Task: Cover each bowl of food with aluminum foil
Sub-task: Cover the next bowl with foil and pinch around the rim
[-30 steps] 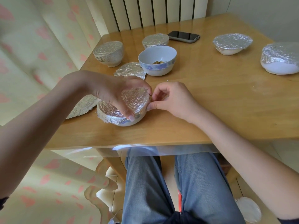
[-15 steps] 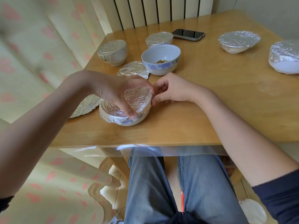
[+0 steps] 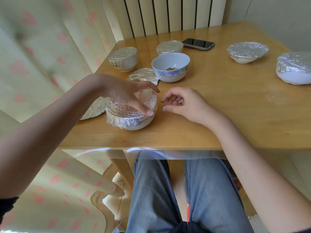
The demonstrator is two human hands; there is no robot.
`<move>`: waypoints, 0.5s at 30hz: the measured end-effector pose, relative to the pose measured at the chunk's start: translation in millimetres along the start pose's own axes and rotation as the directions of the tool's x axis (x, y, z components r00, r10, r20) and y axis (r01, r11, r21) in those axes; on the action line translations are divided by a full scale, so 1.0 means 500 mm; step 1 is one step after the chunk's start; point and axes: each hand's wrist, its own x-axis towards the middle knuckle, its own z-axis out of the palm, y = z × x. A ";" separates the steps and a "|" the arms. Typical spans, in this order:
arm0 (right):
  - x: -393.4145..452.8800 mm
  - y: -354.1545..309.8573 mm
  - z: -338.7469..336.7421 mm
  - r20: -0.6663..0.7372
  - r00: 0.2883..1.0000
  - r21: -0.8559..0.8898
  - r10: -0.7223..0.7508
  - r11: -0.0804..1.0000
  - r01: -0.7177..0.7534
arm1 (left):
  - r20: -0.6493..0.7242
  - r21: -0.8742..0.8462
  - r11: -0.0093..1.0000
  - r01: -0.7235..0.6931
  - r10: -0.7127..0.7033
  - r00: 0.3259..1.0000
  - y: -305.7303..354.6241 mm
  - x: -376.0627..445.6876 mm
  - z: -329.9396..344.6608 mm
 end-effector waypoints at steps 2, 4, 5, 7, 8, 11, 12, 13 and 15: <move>-0.028 -0.008 0.013 -0.059 0.998 0.004 0.000 1.000 0.001 | 0.025 0.059 0.998 -0.034 0.032 0.999 -0.012 -0.013 -0.005; -0.052 -0.015 0.020 -0.063 0.998 0.017 0.014 1.000 -0.013 | 0.078 0.131 0.990 -0.044 0.034 0.996 -0.023 -0.028 -0.011; -0.062 -0.018 0.023 -0.062 0.998 0.028 0.021 0.999 -0.019 | 0.112 0.170 0.985 -0.042 0.023 0.993 -0.026 -0.033 -0.011; -0.073 -0.021 0.027 -0.074 0.997 0.055 0.030 0.998 -0.026 | 0.129 0.252 0.967 -0.035 0.003 0.992 -0.024 -0.036 0.001; -0.075 -0.022 0.029 -0.086 0.996 0.069 0.033 0.997 -0.028 | 0.106 0.283 0.959 -0.029 -0.001 0.994 -0.020 -0.035 0.008; -0.074 -0.024 0.030 -0.119 0.992 0.087 0.041 0.996 -0.031 | 0.015 0.302 0.953 -0.030 0.027 1.000 -0.012 -0.030 0.022; -0.073 -0.024 0.029 -0.126 0.991 0.087 0.043 0.996 -0.032 | -0.007 0.300 0.953 -0.025 0.028 1.000 -0.010 -0.028 0.024; -0.072 -0.023 0.027 -0.128 0.991 0.084 0.046 0.996 -0.036 | -0.027 0.301 0.954 -0.008 0.017 0.999 -0.008 -0.027 0.026; -0.068 -0.021 0.025 -0.134 0.989 0.077 0.055 0.996 -0.045 | -0.066 0.293 0.954 0.059 -0.041 0.997 0.001 -0.021 0.033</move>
